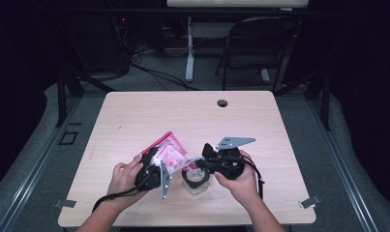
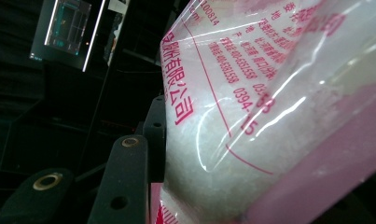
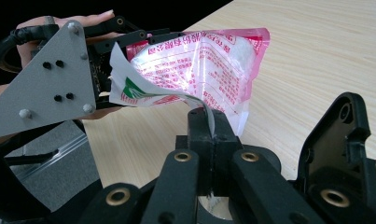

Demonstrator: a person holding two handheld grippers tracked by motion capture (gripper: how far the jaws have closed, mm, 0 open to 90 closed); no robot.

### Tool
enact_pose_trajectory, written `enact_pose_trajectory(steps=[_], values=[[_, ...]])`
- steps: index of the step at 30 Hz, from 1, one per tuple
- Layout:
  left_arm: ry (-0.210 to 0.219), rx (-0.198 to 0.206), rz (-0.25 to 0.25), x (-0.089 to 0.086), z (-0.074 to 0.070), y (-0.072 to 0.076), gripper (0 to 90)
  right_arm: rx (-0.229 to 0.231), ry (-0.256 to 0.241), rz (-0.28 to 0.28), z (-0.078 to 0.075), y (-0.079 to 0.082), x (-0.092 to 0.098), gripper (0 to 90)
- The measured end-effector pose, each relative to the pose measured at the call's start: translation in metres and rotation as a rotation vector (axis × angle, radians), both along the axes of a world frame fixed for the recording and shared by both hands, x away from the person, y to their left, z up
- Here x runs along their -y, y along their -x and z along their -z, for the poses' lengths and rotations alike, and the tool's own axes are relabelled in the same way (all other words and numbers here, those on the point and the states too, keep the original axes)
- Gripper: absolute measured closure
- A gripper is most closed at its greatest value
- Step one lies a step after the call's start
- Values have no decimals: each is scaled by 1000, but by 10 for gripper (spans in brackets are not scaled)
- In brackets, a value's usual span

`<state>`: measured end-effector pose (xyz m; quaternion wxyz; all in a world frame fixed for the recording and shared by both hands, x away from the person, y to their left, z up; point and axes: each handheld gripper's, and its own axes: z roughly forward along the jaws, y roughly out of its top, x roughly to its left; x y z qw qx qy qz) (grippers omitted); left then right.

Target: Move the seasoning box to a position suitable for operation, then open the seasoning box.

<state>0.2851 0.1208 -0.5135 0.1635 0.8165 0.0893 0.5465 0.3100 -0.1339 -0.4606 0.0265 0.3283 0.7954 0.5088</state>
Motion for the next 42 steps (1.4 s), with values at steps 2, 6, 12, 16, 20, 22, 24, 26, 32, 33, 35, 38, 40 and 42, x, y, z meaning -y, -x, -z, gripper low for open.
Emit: enact_pose_trajectory(steps=[2,6,12,16,20,22,24,26,32,33,35,38,40,42], values=[[-10,5,2,1,0,0,618,-1,2,0,0,0,0,900],[-30,19,3,1,-2,1,618,-3,1,0,0,0,1,900],[-49,31,4,2,-4,1,619,-5,-1,2,0,0,1,900],[-65,35,4,2,-5,2,619,-7,1,1,1,0,1,900],[-82,52,9,3,-5,3,620,-11,-4,6,1,0,1,900],[-90,59,7,3,-5,3,620,-11,-2,8,2,0,1,900],[-98,68,6,4,-6,4,620,-9,-1,9,2,1,2,900],[-103,79,7,4,-6,5,621,-9,-1,6,2,0,2,900],[-110,90,9,4,-5,5,622,-10,-3,8,3,0,2,900],[-112,96,9,4,-6,5,622,-10,-2,8,3,0,2,900],[-111,96,11,4,-6,5,622,-10,-4,9,3,0,2,900],[-115,96,13,5,-6,5,622,-11,-5,11,3,0,2,900],[-121,99,13,5,-6,5,623,-13,-2,12,3,0,3,900],[-127,102,13,5,-6,5,623,-13,2,10,3,0,3,900]])
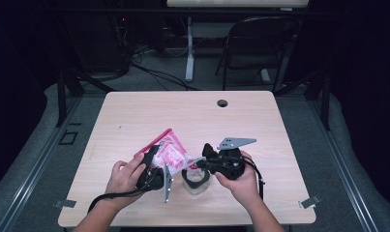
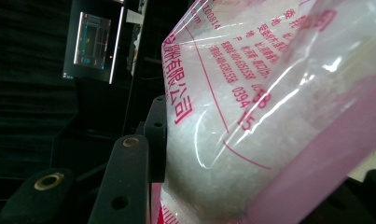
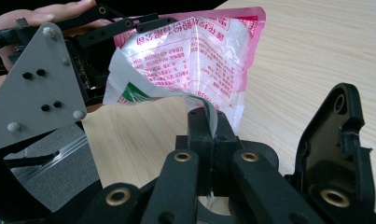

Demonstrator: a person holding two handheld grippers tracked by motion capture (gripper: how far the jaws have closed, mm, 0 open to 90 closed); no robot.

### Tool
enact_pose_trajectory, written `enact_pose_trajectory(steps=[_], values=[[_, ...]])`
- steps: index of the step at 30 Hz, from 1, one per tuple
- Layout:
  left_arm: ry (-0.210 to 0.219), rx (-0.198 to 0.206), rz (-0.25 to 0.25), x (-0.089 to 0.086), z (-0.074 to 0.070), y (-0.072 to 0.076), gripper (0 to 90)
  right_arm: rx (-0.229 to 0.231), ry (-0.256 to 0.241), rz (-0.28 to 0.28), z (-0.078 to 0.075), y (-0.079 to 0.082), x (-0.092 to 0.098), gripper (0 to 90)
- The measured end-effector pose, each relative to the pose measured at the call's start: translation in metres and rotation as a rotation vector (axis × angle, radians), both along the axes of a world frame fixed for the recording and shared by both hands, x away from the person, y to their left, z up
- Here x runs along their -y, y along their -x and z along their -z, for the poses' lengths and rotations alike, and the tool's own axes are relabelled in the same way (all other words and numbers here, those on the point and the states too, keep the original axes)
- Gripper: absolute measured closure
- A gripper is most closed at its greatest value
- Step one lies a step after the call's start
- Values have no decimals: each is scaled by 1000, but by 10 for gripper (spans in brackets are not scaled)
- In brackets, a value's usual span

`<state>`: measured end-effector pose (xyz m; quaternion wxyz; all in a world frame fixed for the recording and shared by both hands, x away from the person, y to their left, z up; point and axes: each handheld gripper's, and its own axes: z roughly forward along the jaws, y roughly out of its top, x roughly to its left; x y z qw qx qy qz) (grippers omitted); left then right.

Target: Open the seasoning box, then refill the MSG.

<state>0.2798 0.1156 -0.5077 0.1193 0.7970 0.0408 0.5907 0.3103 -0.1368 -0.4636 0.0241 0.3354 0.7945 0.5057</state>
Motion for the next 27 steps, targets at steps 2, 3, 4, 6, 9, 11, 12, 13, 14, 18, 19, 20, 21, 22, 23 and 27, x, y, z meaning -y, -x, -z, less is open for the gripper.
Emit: enact_pose_trajectory(steps=[2,3,4,6,9,11,12,13,14,18,19,20,21,22,23,27], values=[[3,4,3,0,0,0,623,-2,-11,5,1,0,0,900],[0,3,3,0,-1,0,623,-3,-14,4,1,0,0,900],[-2,5,3,0,-1,0,623,-4,-14,3,1,0,0,900],[-6,4,2,0,-1,0,623,-2,-6,0,0,0,0,900],[-19,12,4,0,-2,0,624,-3,-10,3,1,0,0,900],[-26,11,2,0,-3,1,624,-2,-9,4,1,0,0,900],[-29,12,3,0,-3,1,624,-3,-9,4,1,0,0,900],[-32,14,6,0,-4,1,624,-4,-10,1,1,-1,0,900],[-36,13,6,0,-4,1,624,-5,-10,-2,1,-1,0,900],[-55,10,6,-1,-7,1,624,-2,-9,-3,1,-1,-1,900],[-54,8,9,0,-7,1,625,-2,-9,-2,1,-1,-1,900],[-56,10,12,0,-8,0,624,-3,-9,-2,1,-1,0,900],[-61,6,10,0,-8,1,625,-4,-13,1,1,-1,0,900],[-63,8,14,0,-9,0,625,-5,-12,-1,1,-1,0,900],[-69,9,15,1,-9,0,625,-5,-13,1,1,-1,1,900],[-91,8,21,1,-12,0,625,-4,-10,-1,1,-1,1,900]])
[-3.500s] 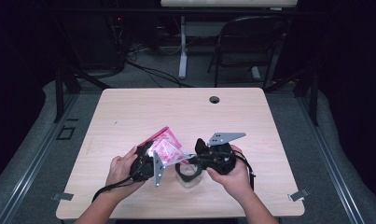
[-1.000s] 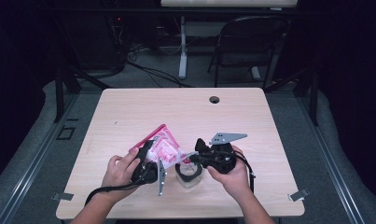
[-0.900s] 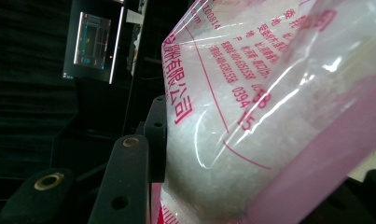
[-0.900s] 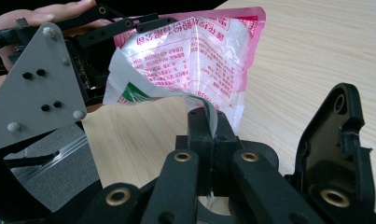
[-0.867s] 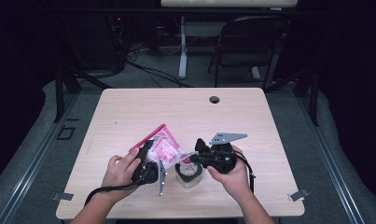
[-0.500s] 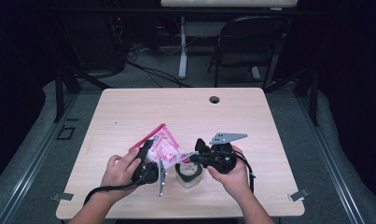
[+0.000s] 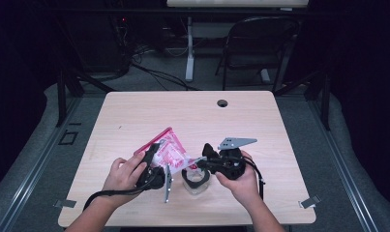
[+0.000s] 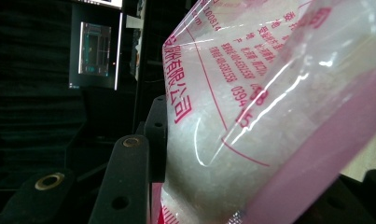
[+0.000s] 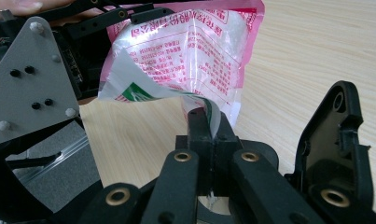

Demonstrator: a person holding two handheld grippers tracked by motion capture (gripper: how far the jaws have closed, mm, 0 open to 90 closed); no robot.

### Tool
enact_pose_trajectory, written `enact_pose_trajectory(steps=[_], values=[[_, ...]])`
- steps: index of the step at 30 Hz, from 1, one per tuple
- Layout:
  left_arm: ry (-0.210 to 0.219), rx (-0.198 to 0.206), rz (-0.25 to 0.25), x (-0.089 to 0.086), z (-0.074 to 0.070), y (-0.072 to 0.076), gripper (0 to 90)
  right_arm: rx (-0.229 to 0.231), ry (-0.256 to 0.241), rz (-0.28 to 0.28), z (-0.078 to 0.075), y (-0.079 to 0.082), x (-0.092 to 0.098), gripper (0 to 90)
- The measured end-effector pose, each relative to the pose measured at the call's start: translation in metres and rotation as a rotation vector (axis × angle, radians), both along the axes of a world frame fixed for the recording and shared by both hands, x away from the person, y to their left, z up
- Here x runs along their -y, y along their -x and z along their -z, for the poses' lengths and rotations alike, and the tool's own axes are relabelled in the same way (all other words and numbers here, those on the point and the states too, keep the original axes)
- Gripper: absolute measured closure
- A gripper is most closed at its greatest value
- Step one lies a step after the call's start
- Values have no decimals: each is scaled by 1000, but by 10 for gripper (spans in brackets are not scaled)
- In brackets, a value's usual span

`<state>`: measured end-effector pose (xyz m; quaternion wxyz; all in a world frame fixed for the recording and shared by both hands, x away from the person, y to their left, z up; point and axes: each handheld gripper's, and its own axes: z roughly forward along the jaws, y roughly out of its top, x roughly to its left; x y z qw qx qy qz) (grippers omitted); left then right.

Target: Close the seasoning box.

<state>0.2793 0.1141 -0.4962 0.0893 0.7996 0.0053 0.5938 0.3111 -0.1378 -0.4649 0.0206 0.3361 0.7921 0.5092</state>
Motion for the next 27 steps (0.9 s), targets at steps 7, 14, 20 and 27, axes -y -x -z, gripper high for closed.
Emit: enact_pose_trajectory(steps=[7,14,20,27], values=[[-21,4,7,0,-3,1,626,-2,-3,0,0,0,0,900],[-27,8,11,0,-5,1,627,-3,3,-1,0,1,0,900],[-27,5,13,1,-5,1,628,0,5,3,0,2,1,900],[-29,6,16,3,-4,2,628,-5,0,8,2,3,2,900]])
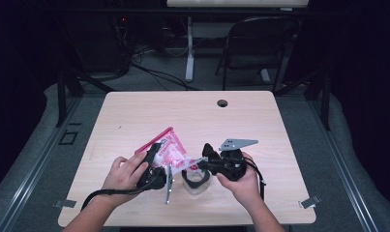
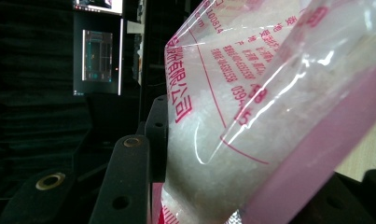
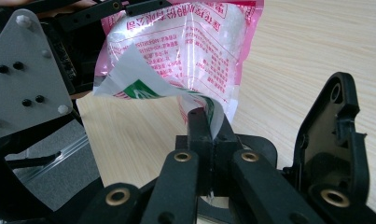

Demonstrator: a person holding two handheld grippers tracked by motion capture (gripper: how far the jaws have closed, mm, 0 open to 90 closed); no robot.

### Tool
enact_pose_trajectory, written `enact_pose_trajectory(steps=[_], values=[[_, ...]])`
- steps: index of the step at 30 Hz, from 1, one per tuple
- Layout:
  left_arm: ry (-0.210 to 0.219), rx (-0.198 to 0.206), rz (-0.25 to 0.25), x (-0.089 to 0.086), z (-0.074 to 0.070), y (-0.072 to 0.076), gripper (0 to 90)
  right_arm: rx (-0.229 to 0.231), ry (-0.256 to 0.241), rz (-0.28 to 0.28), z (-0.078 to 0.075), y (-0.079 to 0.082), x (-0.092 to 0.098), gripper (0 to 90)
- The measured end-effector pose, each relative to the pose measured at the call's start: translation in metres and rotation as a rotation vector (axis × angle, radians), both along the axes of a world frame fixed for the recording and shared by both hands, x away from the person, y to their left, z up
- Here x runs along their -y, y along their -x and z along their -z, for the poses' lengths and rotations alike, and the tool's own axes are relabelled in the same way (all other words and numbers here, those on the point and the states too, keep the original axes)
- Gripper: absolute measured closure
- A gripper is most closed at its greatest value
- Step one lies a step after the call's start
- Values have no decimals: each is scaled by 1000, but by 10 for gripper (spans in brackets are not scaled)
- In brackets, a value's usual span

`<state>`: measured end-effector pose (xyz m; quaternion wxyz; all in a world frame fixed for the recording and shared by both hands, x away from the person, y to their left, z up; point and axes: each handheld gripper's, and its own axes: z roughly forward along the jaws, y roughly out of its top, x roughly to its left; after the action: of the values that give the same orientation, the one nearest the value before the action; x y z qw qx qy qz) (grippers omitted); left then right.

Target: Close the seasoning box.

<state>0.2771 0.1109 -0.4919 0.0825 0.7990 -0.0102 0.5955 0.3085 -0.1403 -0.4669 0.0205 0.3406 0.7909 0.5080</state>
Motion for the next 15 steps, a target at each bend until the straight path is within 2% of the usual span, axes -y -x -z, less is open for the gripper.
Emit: enact_pose_trajectory(steps=[1,12,15], values=[[-4,11,5,0,0,0,628,-2,0,1,0,0,0,900],[-17,20,20,4,-2,4,630,-3,2,8,0,3,5,900],[-34,29,29,7,-1,4,631,-4,5,11,1,3,6,900]])
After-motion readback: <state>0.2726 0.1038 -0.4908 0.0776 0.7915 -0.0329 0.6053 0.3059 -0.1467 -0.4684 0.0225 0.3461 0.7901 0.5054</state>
